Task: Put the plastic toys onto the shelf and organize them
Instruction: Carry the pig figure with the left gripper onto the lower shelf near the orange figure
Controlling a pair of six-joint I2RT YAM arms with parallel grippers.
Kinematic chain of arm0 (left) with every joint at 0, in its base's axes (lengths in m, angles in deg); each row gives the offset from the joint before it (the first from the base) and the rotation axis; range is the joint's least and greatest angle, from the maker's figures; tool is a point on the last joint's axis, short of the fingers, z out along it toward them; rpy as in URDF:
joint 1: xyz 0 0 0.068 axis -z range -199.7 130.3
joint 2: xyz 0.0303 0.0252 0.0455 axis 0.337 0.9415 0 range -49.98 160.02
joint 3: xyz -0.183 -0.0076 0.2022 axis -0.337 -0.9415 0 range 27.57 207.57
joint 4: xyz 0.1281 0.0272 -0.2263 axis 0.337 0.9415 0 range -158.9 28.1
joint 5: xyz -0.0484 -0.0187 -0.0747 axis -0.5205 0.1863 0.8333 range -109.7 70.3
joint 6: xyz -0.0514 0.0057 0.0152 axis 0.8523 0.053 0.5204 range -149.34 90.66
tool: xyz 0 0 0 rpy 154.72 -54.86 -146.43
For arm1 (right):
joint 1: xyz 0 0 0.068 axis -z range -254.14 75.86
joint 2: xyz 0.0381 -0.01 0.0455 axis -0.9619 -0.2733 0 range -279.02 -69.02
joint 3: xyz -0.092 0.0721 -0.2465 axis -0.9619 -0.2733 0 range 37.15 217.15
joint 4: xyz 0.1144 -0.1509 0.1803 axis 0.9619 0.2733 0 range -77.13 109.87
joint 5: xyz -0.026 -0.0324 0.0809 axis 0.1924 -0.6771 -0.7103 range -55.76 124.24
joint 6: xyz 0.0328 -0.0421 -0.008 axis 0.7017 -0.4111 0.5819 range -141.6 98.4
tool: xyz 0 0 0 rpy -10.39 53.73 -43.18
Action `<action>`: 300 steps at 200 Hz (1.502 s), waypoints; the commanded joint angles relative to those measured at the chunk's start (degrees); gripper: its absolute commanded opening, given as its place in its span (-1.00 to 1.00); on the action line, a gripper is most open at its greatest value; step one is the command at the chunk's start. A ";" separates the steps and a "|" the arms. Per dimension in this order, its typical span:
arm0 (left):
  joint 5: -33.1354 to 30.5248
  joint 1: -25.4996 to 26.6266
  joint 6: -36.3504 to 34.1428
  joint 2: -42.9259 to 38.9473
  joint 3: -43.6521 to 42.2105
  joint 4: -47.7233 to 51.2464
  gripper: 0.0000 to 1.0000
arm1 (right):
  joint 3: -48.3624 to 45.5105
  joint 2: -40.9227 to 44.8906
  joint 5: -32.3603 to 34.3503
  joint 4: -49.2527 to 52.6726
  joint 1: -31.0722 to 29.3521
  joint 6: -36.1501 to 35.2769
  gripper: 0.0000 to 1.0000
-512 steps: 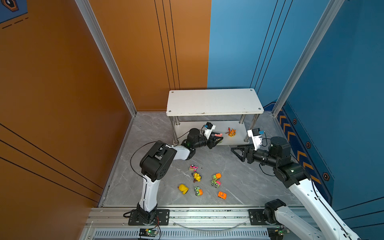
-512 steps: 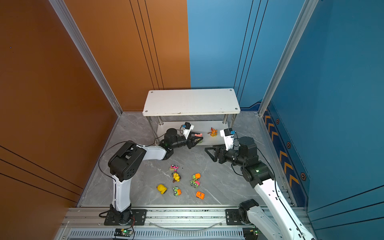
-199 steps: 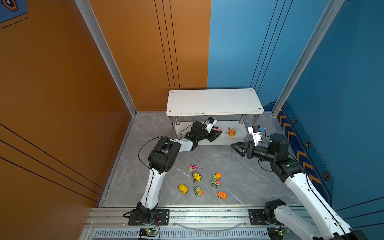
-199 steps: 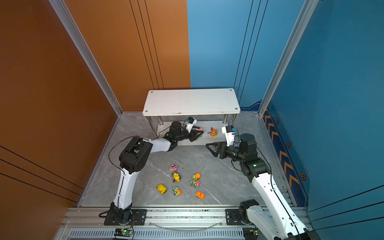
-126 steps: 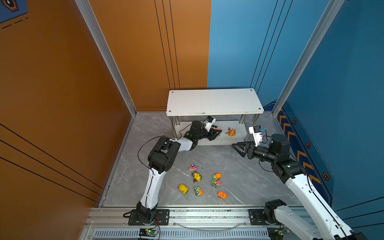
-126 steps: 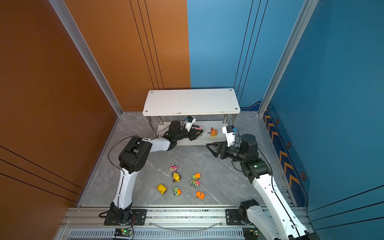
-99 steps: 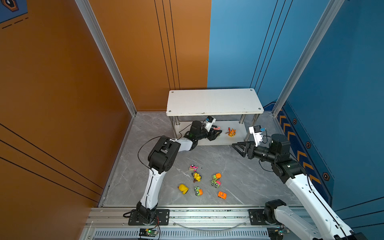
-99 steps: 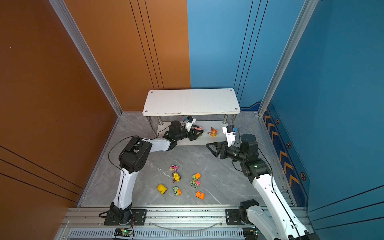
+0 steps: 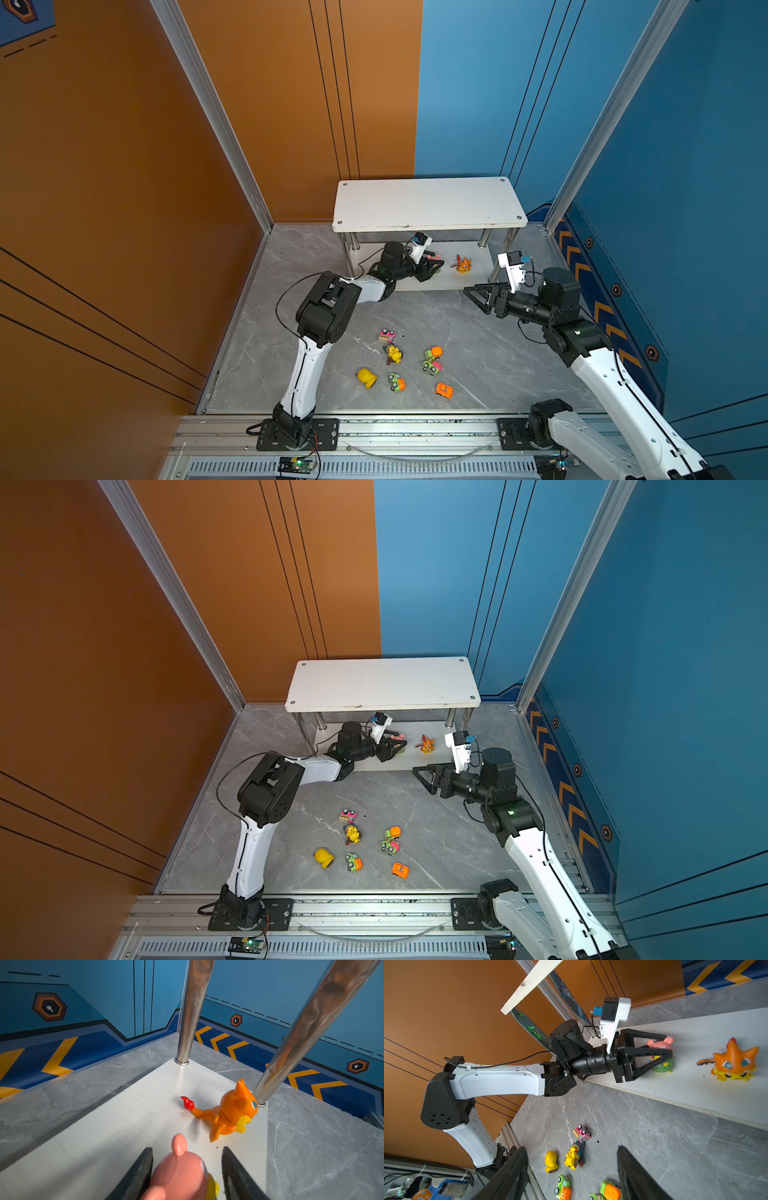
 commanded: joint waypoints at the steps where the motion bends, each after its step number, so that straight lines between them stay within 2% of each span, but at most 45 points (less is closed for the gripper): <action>1: 0.80 0.74 -1.25 -2.14 -1.07 0.52 0.10 | -0.30 0.18 -0.78 -1.10 0.37 0.44 0.39; 83: 0.33 1.65 -2.92 -4.51 -1.87 2.31 0.11 | -0.56 1.06 -0.74 -0.78 0.36 0.34 0.39; 111: 0.65 1.97 -4.00 -4.97 -1.41 3.71 -0.23 | -0.56 1.30 -0.77 -0.58 0.43 0.26 0.39; 118: 0.42 2.05 -4.25 -5.06 -1.41 3.88 -0.26 | -0.60 1.39 -0.70 -0.61 0.46 0.26 0.39; 174: 0.23 2.26 -5.26 -5.94 -1.94 4.42 -0.22 | -0.73 1.33 -0.70 -0.65 0.50 0.17 0.40; 240: -0.87 2.96 -12.38 -5.06 1.03 10.55 -0.26 | -0.91 1.07 -0.77 -0.94 0.57 0.26 0.39; 300: -6.94 3.14 -17.05 -3.62 2.19 10.53 -0.26 | -0.66 -0.05 -1.05 -1.38 0.50 0.43 0.39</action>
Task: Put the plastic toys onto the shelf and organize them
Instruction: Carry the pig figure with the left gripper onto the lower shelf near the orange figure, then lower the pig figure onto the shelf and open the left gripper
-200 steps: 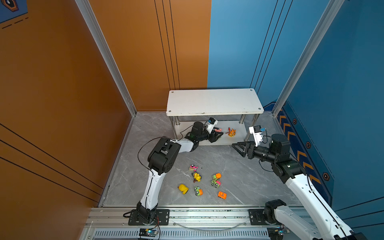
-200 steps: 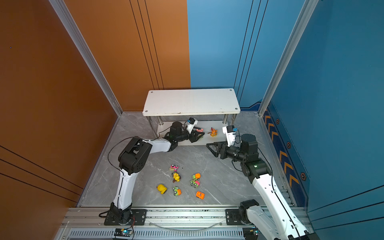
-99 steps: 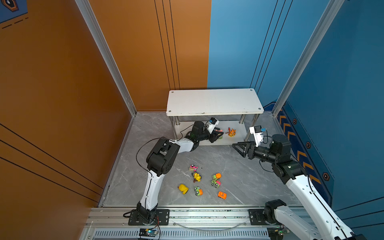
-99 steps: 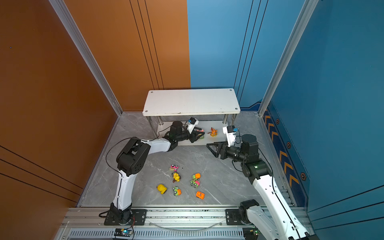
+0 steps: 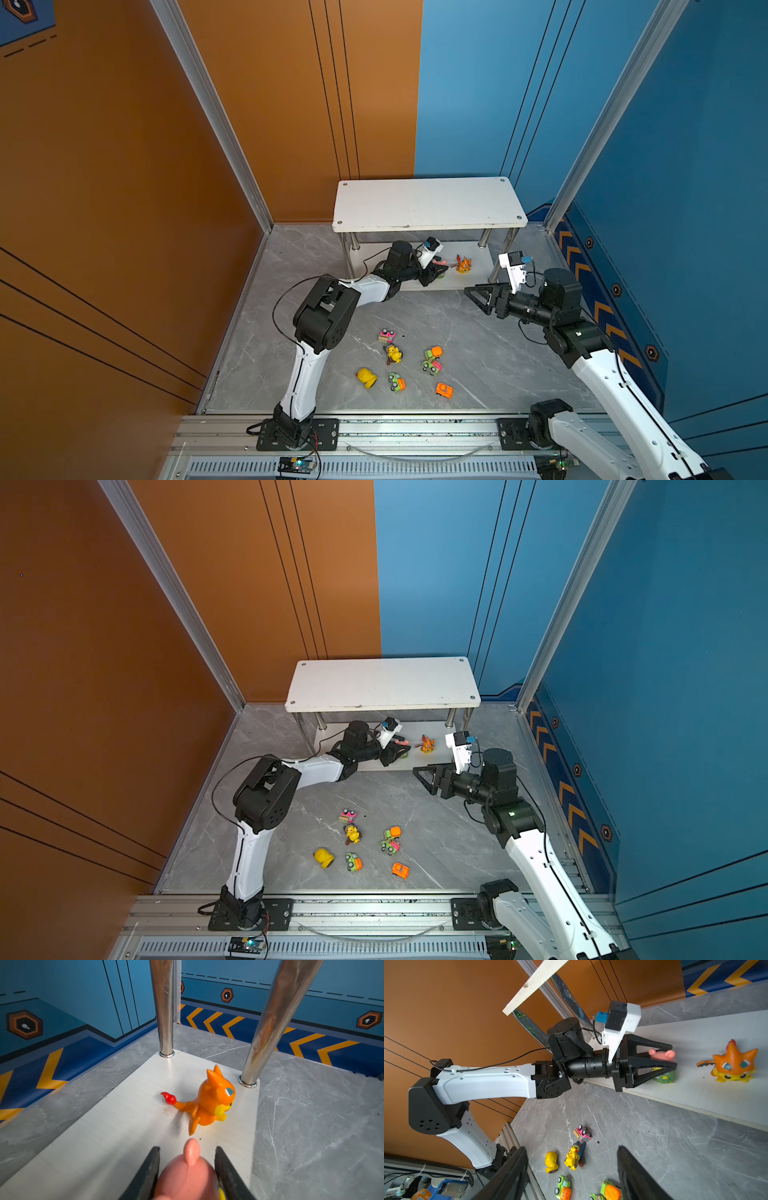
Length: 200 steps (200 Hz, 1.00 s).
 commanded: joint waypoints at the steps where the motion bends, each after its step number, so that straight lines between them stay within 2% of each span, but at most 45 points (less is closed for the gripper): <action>1: -4.29 0.46 -3.79 0.19 1.69 0.24 -0.26 | -0.55 -0.57 -1.05 -1.37 0.43 0.45 0.39; 52: -7.92 1.39 -5.22 2.02 1.56 -3.49 -0.25 | -0.27 -1.89 -1.84 -2.08 0.60 0.94 0.40; 97: -7.40 1.12 -3.38 3.19 1.28 -6.35 -0.10 | 0.01 -1.95 -1.85 -1.93 0.63 1.07 0.40; 111: -7.31 1.04 -2.99 3.18 1.09 -6.79 0.04 | 0.12 -2.00 -1.93 -1.89 0.67 1.07 0.40; 163: -7.47 0.91 -2.74 2.10 0.29 -6.86 0.32 | 0.08 -2.16 -2.17 -1.89 0.69 1.20 0.40; 200: -7.40 1.03 -2.66 1.03 -0.28 -6.88 0.37 | -0.01 -2.05 -2.15 -1.90 0.71 1.24 0.40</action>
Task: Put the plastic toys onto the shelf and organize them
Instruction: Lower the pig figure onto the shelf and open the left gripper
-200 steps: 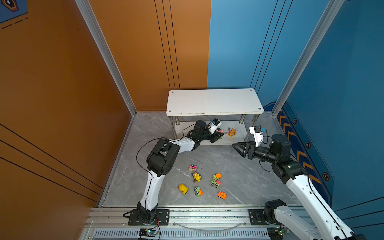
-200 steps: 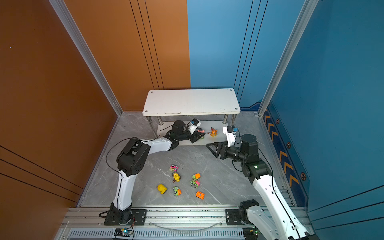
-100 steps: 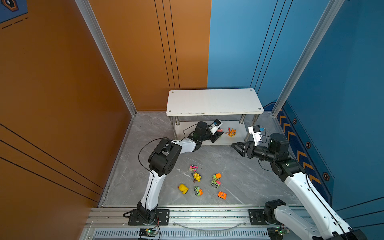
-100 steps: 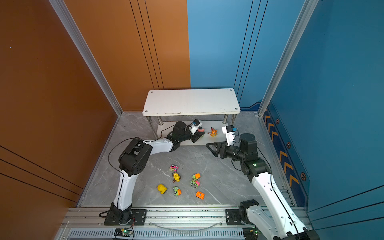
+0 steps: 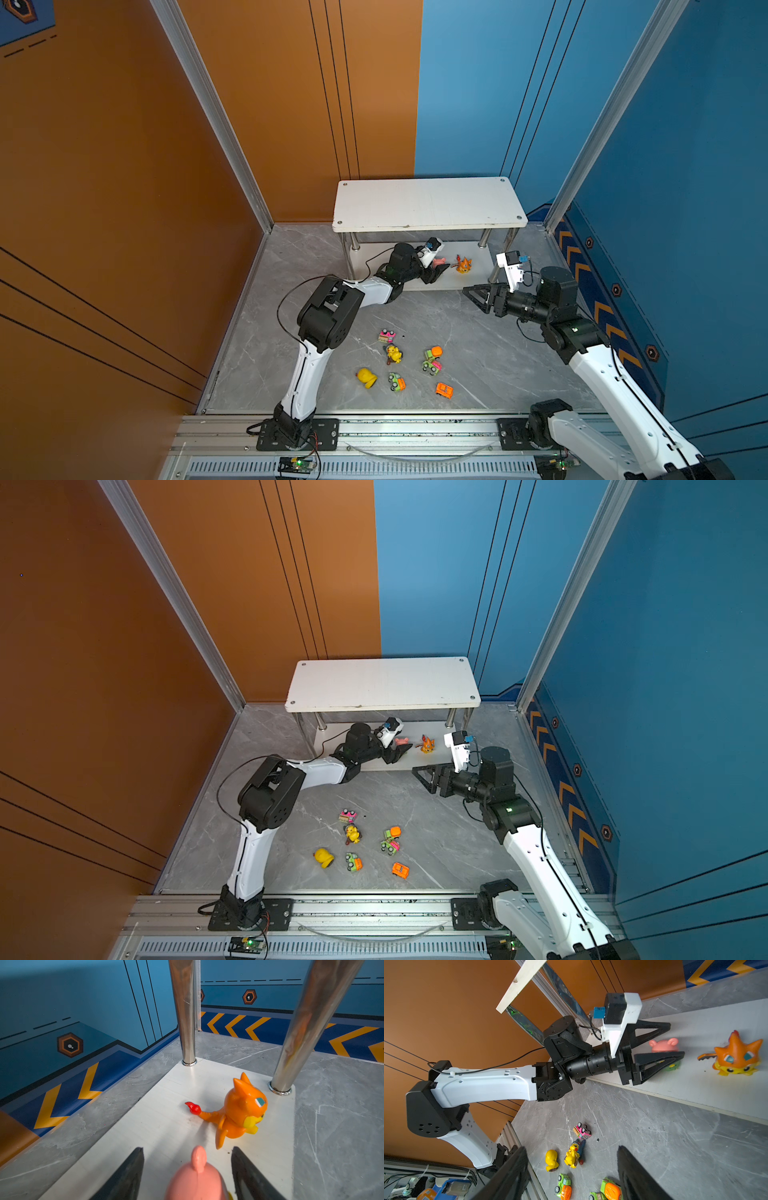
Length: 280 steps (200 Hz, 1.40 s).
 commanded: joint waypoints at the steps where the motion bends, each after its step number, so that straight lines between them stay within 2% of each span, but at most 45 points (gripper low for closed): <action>1: -0.10 0.14 0.27 -0.80 -0.33 -0.96 0.37 | -0.01 -0.10 -1.34 -1.70 0.39 0.83 0.40; 49: 0.66 0.91 -0.07 -4.83 -3.06 -0.96 0.40 | -0.19 0.14 -1.32 -1.69 0.43 0.82 0.40; 117: -1.68 1.72 0.11 -10.77 -7.93 -0.96 0.44 | -0.56 1.33 -1.50 -1.69 0.34 1.05 0.40; 171: -0.96 1.66 4.30 -14.11 -12.19 -0.96 0.13 | -0.72 1.95 -1.32 -1.60 0.22 0.92 0.40; 177: -0.89 1.75 4.92 -14.33 -12.60 -0.90 0.05 | -0.78 1.95 -1.32 -1.60 0.16 0.92 0.41; 202: -0.83 1.73 6.86 -15.03 -14.58 -0.96 -0.54 | -0.81 1.86 -1.32 -1.69 0.19 0.92 0.41; 219: -1.22 1.81 7.52 -15.41 -16.18 -1.51 -0.73 | -0.96 1.86 -1.41 -1.69 0.17 0.83 0.41; 280: -0.32 1.78 9.57 -13.46 -16.30 -2.18 -0.90 | -1.24 1.60 -1.26 -1.80 0.21 0.76 0.41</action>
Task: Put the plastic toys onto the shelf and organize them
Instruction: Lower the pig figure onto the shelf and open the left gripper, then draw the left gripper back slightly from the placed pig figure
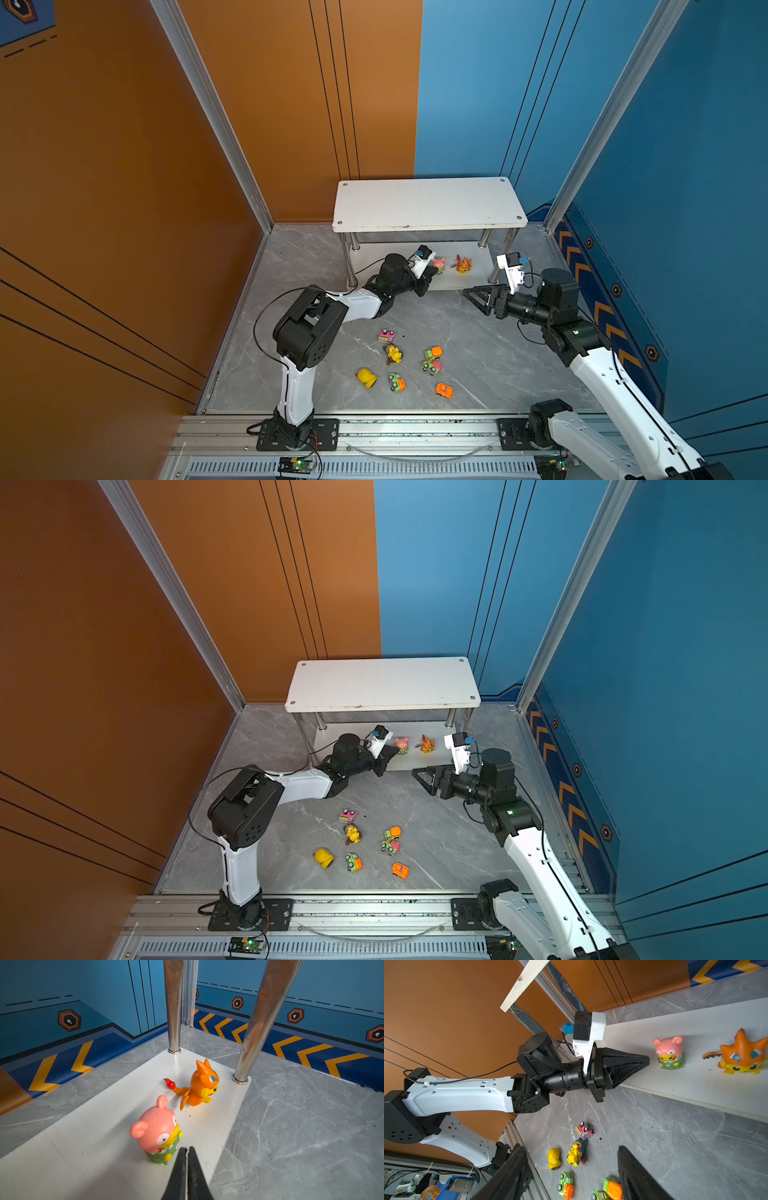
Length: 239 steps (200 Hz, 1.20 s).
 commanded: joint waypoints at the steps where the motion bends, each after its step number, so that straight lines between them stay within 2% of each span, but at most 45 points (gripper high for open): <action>1: 0.97 0.36 1.58 0.11 0.05 -0.88 -0.90 | -0.50 0.55 -0.52 -1.37 0.21 0.29 0.41; 117: 0.91 0.90 5.56 4.73 0.23 -3.51 -0.95 | -0.11 -0.16 -0.07 -0.57 0.21 -0.15 0.41; 239: -1.21 -0.59 6.34 6.71 2.08 -3.60 -0.95 | -0.02 -0.24 -0.08 -0.40 0.12 -0.33 0.41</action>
